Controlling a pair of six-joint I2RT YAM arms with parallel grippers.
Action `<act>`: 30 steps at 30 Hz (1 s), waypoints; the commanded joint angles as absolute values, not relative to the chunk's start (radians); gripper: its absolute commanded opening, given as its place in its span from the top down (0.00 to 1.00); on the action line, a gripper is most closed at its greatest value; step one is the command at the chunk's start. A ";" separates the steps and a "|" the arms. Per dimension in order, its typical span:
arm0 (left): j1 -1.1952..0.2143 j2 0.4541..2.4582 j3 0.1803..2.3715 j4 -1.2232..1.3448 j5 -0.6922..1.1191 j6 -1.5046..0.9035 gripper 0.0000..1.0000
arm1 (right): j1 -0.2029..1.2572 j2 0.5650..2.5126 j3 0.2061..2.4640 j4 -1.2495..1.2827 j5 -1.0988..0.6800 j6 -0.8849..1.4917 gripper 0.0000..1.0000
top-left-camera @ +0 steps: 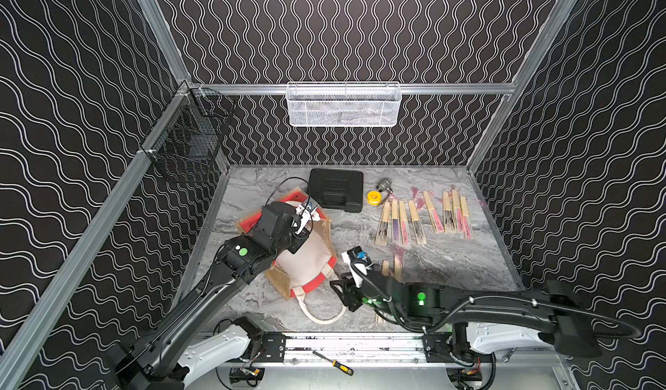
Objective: Take out the folding fans from the tote bags
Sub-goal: Pick up the folding fan from the canvas bag.
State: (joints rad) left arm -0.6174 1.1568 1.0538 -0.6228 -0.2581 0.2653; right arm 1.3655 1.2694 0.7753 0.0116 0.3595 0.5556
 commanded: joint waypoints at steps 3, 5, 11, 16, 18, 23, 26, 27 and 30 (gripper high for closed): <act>-0.619 1.145 1.054 -0.598 -0.251 0.269 1.00 | 1.371 1.413 0.787 0.225 0.361 0.378 0.54; -0.618 1.141 1.052 -0.595 -0.251 0.271 1.00 | 1.370 1.476 0.791 0.304 0.355 0.299 0.53; -0.618 1.138 1.052 -0.596 -0.249 0.275 1.00 | 1.360 1.685 0.825 0.504 0.392 -0.064 0.51; -0.618 1.122 1.050 -0.592 -0.249 0.280 1.00 | 1.293 1.833 0.841 0.666 0.324 -0.314 0.46; -0.618 1.121 1.052 -0.594 -0.248 0.282 1.00 | 1.259 1.882 0.902 0.617 0.313 -0.359 0.46; -0.618 1.119 1.055 -0.598 -0.245 0.282 1.00 | 1.183 1.989 0.959 0.695 0.259 -0.556 0.46; -0.618 1.112 1.052 -0.594 -0.246 0.285 1.00 | 1.164 2.046 0.991 0.700 0.267 -0.700 0.45; -0.618 1.111 1.052 -0.593 -0.243 0.284 1.00 | 1.157 2.061 1.026 0.693 0.275 -0.721 0.45; -0.617 1.113 1.055 -0.595 -0.239 0.285 1.00 | 1.138 2.109 1.089 0.642 0.276 -0.770 0.45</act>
